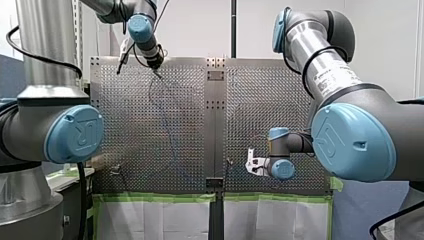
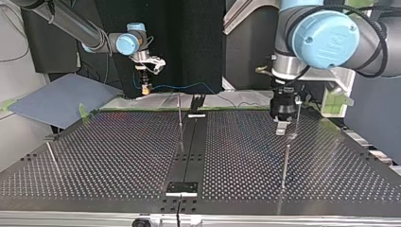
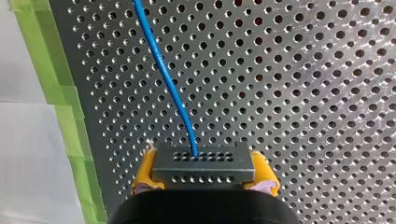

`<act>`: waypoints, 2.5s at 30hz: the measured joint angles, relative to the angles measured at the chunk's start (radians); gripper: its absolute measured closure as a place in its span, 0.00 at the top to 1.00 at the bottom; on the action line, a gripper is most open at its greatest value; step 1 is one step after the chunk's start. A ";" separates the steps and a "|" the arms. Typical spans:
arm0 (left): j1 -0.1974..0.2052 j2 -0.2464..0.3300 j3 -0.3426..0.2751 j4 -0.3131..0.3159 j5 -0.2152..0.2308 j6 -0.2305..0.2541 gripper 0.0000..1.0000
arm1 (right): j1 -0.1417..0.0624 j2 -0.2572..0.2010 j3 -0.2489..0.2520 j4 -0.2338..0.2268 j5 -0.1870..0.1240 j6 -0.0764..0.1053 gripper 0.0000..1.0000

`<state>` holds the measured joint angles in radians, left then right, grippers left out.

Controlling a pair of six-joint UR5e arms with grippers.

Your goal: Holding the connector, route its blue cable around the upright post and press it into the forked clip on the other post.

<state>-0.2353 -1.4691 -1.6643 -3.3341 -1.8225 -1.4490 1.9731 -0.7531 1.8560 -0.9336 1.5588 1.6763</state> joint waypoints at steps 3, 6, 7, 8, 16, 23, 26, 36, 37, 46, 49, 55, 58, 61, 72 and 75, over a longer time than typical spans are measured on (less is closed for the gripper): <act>-0.024 -0.024 0.000 0.025 -0.024 0.024 1.00 | -0.001 0.000 0.000 0.001 0.000 0.002 0.00; -0.051 -0.050 0.000 0.051 -0.050 0.051 1.00 | 0.000 0.000 0.000 0.001 0.000 0.003 0.00; -0.059 -0.058 0.000 0.059 -0.058 0.059 1.00 | 0.000 0.000 0.000 0.001 0.000 0.003 0.00; -0.067 -0.066 0.000 0.067 -0.066 0.067 1.00 | 0.000 0.000 0.000 0.001 0.000 0.003 0.00; -0.135 -0.135 0.000 0.136 -0.134 0.136 1.00 | 0.006 0.000 0.000 0.004 0.000 0.003 0.00; -0.154 -0.185 0.000 0.186 -0.185 0.186 1.00 | 0.009 0.000 0.001 0.004 0.000 0.007 0.00; -0.148 -0.196 0.000 0.209 -0.207 0.209 1.00 | 0.010 0.000 0.001 0.004 0.000 0.008 0.00; -0.120 -0.255 0.001 0.303 -0.293 0.303 1.00 | 0.013 0.000 0.001 0.005 -0.002 0.008 0.00; -0.118 -0.263 0.001 0.311 -0.293 0.311 1.00 | 0.014 0.000 0.001 0.005 -0.003 0.008 0.00; -0.096 -0.282 0.031 0.388 -0.236 0.316 1.00 | 0.014 -0.001 0.001 0.004 -0.003 0.008 0.00; -0.091 -0.283 0.033 0.413 -0.211 0.296 1.00 | 0.014 0.000 0.001 0.004 -0.003 0.008 0.00; -0.083 -0.283 0.034 0.462 -0.162 0.249 1.00 | 0.013 0.000 0.001 0.004 -0.003 0.006 0.00; -0.082 -0.283 0.034 0.489 -0.161 0.222 1.00 | 0.013 0.000 0.001 0.004 -0.003 0.005 0.00; -0.085 -0.282 0.033 0.507 -0.177 0.201 1.00 | 0.013 0.000 0.001 0.005 -0.003 0.005 0.00; -0.117 -0.282 0.009 0.495 -0.260 0.213 1.00 | 0.012 0.000 0.001 0.007 -0.003 0.004 0.00; -0.124 -0.282 -0.007 0.507 -0.283 0.230 1.00 | 0.012 0.000 0.001 0.007 -0.003 0.004 0.00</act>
<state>-0.3593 -1.7508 -1.6708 -2.8271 -2.1057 -1.2191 1.9852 -0.7528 1.8568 -0.9267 1.5556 1.6800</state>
